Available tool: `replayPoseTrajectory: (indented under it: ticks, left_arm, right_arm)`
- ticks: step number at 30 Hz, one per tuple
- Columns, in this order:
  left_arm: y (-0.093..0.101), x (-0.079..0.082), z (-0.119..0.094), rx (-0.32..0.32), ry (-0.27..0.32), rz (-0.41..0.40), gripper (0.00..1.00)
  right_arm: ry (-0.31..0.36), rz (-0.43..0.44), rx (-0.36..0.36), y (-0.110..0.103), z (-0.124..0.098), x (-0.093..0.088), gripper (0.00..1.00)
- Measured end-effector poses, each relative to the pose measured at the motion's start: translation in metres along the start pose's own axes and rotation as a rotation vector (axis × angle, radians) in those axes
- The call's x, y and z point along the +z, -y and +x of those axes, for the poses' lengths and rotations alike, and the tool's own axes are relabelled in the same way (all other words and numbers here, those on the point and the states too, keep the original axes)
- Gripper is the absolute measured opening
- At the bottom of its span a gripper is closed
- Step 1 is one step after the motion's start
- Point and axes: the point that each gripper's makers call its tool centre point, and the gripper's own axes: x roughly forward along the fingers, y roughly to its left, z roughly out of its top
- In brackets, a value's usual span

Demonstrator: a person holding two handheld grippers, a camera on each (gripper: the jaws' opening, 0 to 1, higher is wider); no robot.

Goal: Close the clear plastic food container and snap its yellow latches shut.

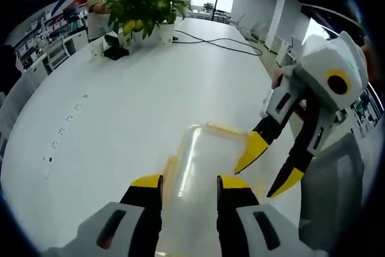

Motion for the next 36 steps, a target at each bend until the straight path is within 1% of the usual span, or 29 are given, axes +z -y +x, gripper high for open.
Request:
replayPoseTrajectory:
  ticks: [2,7,11,14,19,25,29,36]
  left_arm:
    - [0.000,0.000,0.001,-0.019,-0.005,-0.007,0.29]
    - [0.002,0.001,0.003,-0.058,-0.031,0.007,0.29]
    - [0.003,0.000,0.003,-0.088,-0.051,0.007,0.29]
    - [0.000,0.001,0.004,-0.103,-0.059,0.010,0.30]
    - [0.001,-0.001,0.004,-0.131,-0.077,-0.003,0.30]
    - [0.001,-0.001,0.005,-0.153,-0.107,0.001,0.30]
    - [0.000,0.000,0.007,-0.169,-0.133,0.001,0.30]
    - [0.002,-0.001,0.009,-0.197,-0.180,0.006,0.31]
  right_arm:
    - [-0.004,-0.010,-0.004,-0.001,0.000,0.000,0.30]
    - [-0.013,-0.038,-0.020,-0.001,0.001,-0.001,0.30]
    - [-0.011,-0.039,-0.033,0.000,0.002,-0.001,0.29]
    - [-0.011,-0.042,-0.047,0.002,0.003,0.000,0.28]
    - [-0.007,-0.036,-0.063,0.001,0.005,0.001,0.28]
    - [-0.029,-0.066,-0.090,0.000,0.006,0.001,0.28]
    - [-0.065,-0.121,-0.113,0.000,0.007,-0.001,0.29]
    - [-0.165,-0.267,-0.169,-0.001,0.011,-0.005,0.30]
